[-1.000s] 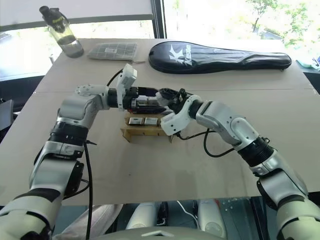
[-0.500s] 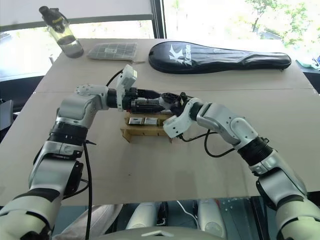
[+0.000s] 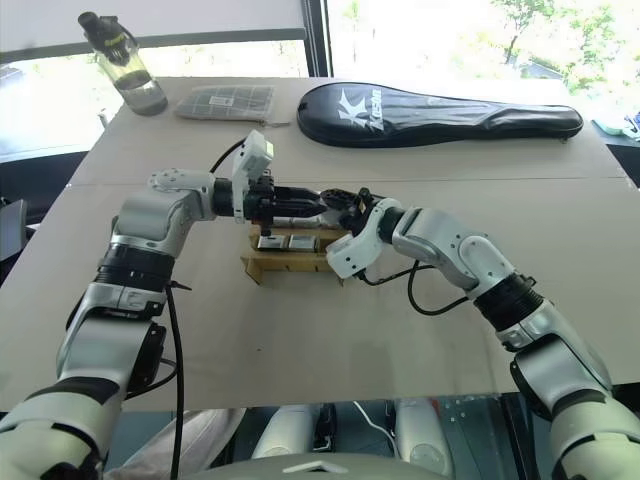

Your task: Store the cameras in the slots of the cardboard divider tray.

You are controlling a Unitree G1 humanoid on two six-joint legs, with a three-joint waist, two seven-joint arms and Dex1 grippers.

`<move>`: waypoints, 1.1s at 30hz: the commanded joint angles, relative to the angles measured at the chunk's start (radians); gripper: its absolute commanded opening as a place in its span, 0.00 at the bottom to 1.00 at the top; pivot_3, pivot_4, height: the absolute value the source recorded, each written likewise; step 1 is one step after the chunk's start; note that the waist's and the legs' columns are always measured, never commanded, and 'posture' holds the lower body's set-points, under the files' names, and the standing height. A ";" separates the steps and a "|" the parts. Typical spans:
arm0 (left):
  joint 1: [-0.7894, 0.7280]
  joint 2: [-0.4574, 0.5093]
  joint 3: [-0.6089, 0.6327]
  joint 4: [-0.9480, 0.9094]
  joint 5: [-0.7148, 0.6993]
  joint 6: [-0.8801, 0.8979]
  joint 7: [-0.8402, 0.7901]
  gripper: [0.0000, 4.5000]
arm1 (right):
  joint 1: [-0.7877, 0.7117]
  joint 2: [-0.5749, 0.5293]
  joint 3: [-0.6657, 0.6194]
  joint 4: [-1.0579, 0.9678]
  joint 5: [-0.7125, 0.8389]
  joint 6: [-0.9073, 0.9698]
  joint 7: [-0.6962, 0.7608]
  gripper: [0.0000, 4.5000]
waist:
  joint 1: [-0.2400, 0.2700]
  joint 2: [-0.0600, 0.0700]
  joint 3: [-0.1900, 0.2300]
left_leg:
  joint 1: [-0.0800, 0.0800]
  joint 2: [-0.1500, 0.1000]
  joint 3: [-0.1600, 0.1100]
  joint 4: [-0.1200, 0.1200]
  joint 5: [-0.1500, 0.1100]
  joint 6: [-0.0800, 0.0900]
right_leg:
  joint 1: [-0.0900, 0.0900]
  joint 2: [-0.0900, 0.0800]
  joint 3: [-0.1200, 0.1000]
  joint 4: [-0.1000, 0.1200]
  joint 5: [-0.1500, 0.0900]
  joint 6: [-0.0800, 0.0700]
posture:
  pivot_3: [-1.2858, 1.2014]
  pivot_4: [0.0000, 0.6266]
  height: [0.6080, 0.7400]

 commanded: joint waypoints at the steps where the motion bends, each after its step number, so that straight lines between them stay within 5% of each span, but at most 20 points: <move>1: -0.007 -0.007 -0.002 -0.031 -0.004 -0.016 -0.014 0.14 | -0.019 0.019 -0.042 -0.025 0.016 0.024 -0.025 0.74 | 0.000 0.000 0.000 | 0.000 0.000 0.000 0.000 0.000 0.000 | 0.000 0.000 0.000 0.000 0.000 0.000 | 0.52 0.24 1.00; 4: -0.018 -0.012 0.007 -0.015 0.001 -0.050 -0.023 0.14 | 0.001 0.023 -0.066 -0.037 0.052 0.051 -0.010 0.98 | 0.000 0.000 0.000 | 0.000 0.000 0.000 0.000 0.000 0.000 | 0.000 0.000 0.000 0.000 0.000 0.000 | 0.52 0.24 1.00; 5: -0.023 -0.012 0.013 -0.012 -0.001 -0.056 -0.027 0.14 | 0.021 0.015 -0.084 -0.061 0.084 0.078 0.028 0.99 | 0.001 0.000 0.000 | 0.000 0.000 0.000 0.000 0.000 0.000 | 0.000 0.000 0.000 0.000 0.000 0.000 | 0.52 0.24 1.00; 12: -0.037 -0.013 0.030 -0.004 -0.019 -0.104 -0.076 0.14 | 0.179 -0.073 -0.239 -0.294 0.292 0.222 0.214 0.99 | 0.004 0.000 0.000 | -0.001 0.000 -0.001 0.000 0.000 0.000 | 0.001 -0.001 -0.001 -0.001 0.000 0.000 | 0.52 0.24 1.00; 16: -0.018 -0.010 -0.006 -0.002 0.005 -0.183 -0.151 0.14 | 0.475 -0.063 -0.528 -0.478 0.796 0.600 0.435 0.99 | 0.018 -0.001 -0.001 | 0.000 0.000 -0.007 0.000 0.000 0.000 | 0.004 0.000 -0.006 -0.001 0.000 0.000 | 0.52 0.24 1.00; 23: -0.018 0.009 -0.039 0.044 0.049 -0.282 -0.216 0.14 | 0.744 -0.129 -0.948 -0.623 1.410 1.042 0.591 0.99 | 0.026 0.000 0.000 | 0.005 -0.001 -0.008 0.002 0.000 0.001 | 0.007 0.001 -0.001 -0.001 0.000 0.000 | 0.52 0.24 1.00; 33: -0.087 0.013 -0.133 0.194 0.198 -0.503 -0.289 0.14 | 1.108 -0.175 -1.167 -0.726 1.710 1.009 0.753 0.99 | 0.029 -0.001 0.000 | 0.015 -0.001 -0.009 0.000 -0.004 0.006 | 0.016 0.002 0.001 -0.002 0.000 0.000 | 0.52 0.24 1.00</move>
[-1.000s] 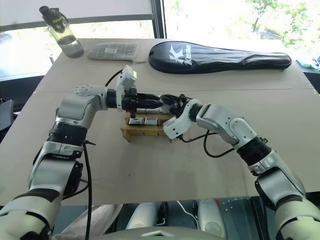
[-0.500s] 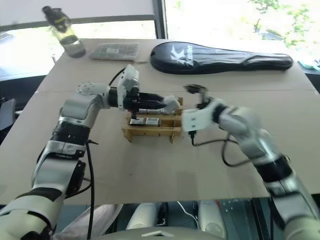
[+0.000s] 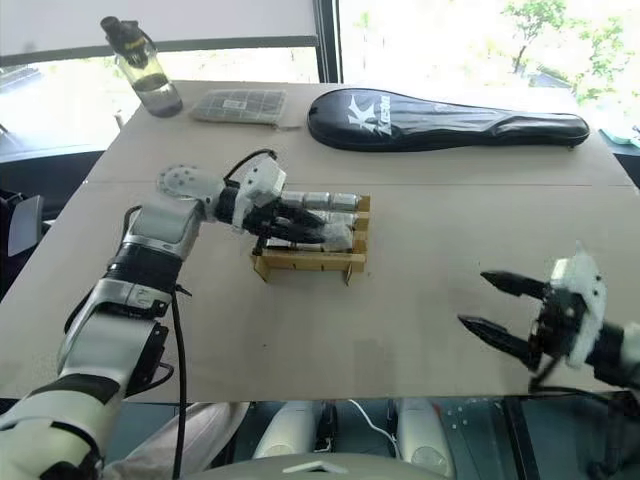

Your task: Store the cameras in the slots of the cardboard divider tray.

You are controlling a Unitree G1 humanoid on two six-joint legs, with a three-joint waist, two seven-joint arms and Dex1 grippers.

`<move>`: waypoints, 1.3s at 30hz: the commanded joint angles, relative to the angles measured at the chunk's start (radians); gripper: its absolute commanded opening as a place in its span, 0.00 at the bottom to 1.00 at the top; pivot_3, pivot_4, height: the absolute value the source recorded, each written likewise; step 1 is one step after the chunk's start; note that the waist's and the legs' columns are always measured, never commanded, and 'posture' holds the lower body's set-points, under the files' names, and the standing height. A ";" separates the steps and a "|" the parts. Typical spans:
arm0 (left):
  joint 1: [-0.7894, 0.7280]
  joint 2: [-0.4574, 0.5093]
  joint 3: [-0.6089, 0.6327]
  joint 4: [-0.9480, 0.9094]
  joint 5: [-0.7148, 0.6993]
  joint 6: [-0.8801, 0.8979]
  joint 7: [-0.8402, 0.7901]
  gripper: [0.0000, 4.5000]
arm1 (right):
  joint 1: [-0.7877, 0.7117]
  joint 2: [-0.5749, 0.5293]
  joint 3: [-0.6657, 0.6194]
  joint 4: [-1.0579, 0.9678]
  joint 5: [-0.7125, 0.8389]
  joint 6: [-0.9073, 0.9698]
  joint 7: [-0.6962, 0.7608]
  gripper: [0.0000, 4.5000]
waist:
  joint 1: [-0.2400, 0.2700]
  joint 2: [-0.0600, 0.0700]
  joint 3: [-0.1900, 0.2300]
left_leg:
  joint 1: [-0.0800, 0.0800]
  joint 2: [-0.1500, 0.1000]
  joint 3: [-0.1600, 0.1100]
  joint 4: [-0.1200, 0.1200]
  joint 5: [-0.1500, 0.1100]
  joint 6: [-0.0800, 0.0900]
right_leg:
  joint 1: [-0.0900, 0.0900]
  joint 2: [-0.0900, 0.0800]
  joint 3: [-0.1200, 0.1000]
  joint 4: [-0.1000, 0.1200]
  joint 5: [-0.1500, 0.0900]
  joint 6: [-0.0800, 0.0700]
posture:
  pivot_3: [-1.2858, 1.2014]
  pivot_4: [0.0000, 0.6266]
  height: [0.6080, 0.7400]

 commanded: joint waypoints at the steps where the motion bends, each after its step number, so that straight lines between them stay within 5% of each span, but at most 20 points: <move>1: -0.074 -0.004 -0.017 0.076 0.046 -0.092 -0.029 0.14 | 0.071 -0.011 -0.056 -0.042 0.076 -0.035 0.036 0.99 | 0.002 -0.001 0.000 | 0.000 0.000 0.000 0.000 0.000 0.000 | 0.000 0.000 0.000 0.000 0.000 0.000 | 0.52 0.24 1.00; 14: -0.240 -0.063 -0.100 0.350 0.151 -0.300 -0.034 0.14 | 0.149 0.000 -0.045 -0.058 0.108 -0.118 -0.025 0.99 | 0.003 -0.002 0.000 | -0.001 0.000 -0.001 0.000 -0.001 0.001 | 0.000 0.000 -0.001 -0.001 0.000 0.000 | 0.52 0.24 1.00; 27: -0.221 0.022 -0.330 0.238 -0.026 -0.184 -0.034 0.14 | 0.167 0.005 -0.040 -0.055 0.131 -0.182 -0.043 0.99 | 0.001 -0.002 0.000 | -0.001 0.001 -0.002 0.000 -0.001 0.002 | 0.000 0.000 0.001 0.000 0.000 0.000 | 0.52 0.24 1.00; 39: -0.241 -0.027 -0.312 0.321 0.036 -0.237 -0.034 0.14 | 0.174 0.002 -0.039 -0.050 0.140 -0.207 -0.056 0.99 | 0.003 -0.002 0.000 | -0.001 0.000 -0.002 0.000 -0.002 0.003 | 0.000 0.000 0.000 -0.002 -0.001 0.001 | 0.52 0.24 1.00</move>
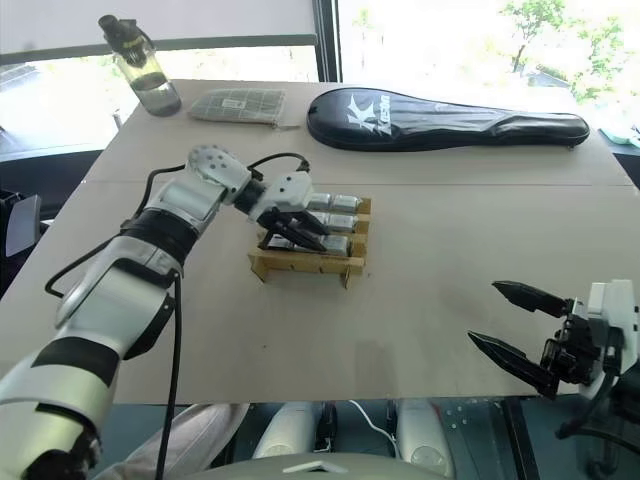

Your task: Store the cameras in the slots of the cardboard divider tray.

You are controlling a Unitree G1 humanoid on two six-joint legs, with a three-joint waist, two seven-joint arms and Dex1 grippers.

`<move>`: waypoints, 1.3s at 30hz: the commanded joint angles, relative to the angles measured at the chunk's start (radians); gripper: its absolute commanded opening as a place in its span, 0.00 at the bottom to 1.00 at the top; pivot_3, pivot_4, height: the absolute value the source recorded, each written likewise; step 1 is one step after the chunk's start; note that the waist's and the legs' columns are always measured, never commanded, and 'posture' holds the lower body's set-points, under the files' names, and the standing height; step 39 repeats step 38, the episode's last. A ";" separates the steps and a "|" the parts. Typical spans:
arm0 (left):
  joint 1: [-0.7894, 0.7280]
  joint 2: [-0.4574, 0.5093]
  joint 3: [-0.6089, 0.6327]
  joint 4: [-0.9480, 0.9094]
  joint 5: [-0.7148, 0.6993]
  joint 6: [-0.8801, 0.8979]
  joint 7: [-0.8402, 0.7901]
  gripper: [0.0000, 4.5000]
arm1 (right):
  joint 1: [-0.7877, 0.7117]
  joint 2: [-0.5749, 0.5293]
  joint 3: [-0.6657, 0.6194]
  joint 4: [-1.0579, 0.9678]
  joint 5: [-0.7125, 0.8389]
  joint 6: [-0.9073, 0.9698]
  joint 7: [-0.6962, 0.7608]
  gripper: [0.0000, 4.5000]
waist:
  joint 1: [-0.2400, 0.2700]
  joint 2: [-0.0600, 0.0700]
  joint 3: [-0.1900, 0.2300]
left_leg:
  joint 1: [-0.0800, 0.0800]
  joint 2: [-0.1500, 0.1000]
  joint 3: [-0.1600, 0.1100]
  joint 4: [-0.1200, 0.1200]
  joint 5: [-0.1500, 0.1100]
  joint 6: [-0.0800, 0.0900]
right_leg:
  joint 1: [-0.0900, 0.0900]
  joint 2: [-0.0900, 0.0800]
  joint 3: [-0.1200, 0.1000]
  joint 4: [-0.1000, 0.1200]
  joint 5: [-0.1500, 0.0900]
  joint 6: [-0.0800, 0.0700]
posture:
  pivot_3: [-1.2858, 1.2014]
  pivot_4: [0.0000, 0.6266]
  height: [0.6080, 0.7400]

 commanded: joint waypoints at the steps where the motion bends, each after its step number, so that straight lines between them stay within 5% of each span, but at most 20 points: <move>1: -0.011 -0.022 0.014 0.010 0.017 -0.004 -0.018 0.14 | 0.007 -0.002 -0.013 -0.016 0.016 -0.025 -0.004 0.99 | 0.001 0.000 0.000 | 0.000 0.000 0.000 0.000 0.000 0.000 | 0.000 0.000 0.000 0.000 0.000 0.000 | 0.52 0.24 1.00; 2: -0.010 -0.027 0.025 0.006 0.004 0.005 -0.018 0.14 | 0.009 -0.001 -0.012 -0.017 0.015 -0.026 -0.004 0.99 | 0.001 0.000 0.000 | 0.000 0.000 0.000 0.000 0.000 0.000 | 0.000 0.000 0.000 0.000 0.000 0.000 | 0.52 0.24 1.00; 9: -0.003 -0.031 0.103 -0.014 -0.029 0.082 -0.018 0.82 | 0.007 -0.012 0.004 -0.002 -0.012 -0.033 -0.010 1.00 | 0.000 -0.001 0.001 | -0.001 0.000 -0.001 0.000 0.000 0.000 | 0.000 0.000 0.000 0.000 0.000 0.000 | 0.52 0.24 1.00; 16: 0.174 0.068 0.276 -0.262 -0.199 0.273 -0.017 0.82 | -0.064 -0.015 0.051 0.098 -0.085 -0.078 -0.021 1.00 | -0.005 -0.001 0.001 | 0.001 0.001 0.000 0.000 0.000 0.000 | 0.000 0.000 0.001 0.001 0.000 0.000 | 0.52 0.24 1.00; 20: 0.449 0.129 0.469 -0.514 -0.308 0.399 0.125 0.82 | -0.119 -0.001 0.077 0.222 -0.164 -0.165 -0.011 1.00 | -0.005 0.000 0.000 | 0.001 0.002 0.000 0.000 0.000 0.000 | 0.000 -0.001 0.003 0.002 0.000 0.000 | 0.52 0.24 1.00; 28: 1.104 0.163 0.816 -1.021 -0.309 0.465 0.518 0.82 | -0.176 -0.011 0.126 0.428 -0.269 -0.293 0.032 1.00 | 0.003 0.000 0.001 | 0.002 0.002 0.001 -0.001 0.001 -0.002 | 0.000 -0.008 0.002 0.001 0.000 0.000 | 0.52 0.24 1.00; 34: 1.327 0.068 0.860 -1.016 -0.223 0.290 0.631 0.82 | -0.224 0.021 0.185 0.503 -0.293 -0.318 0.019 1.00 | 0.010 0.003 -0.002 | 0.004 0.001 -0.001 -0.001 0.000 0.000 | 0.004 -0.008 0.000 0.001 -0.003 -0.004 | 0.52 0.24 1.00; 39: 1.318 0.059 0.840 -0.958 -0.202 0.199 0.618 0.82 | -0.261 0.012 0.204 0.547 -0.305 -0.328 0.029 1.00 | 0.008 0.003 -0.002 | 0.004 0.001 -0.001 -0.001 0.000 0.000 | 0.003 -0.006 0.000 0.002 -0.003 -0.005 | 0.52 0.24 1.00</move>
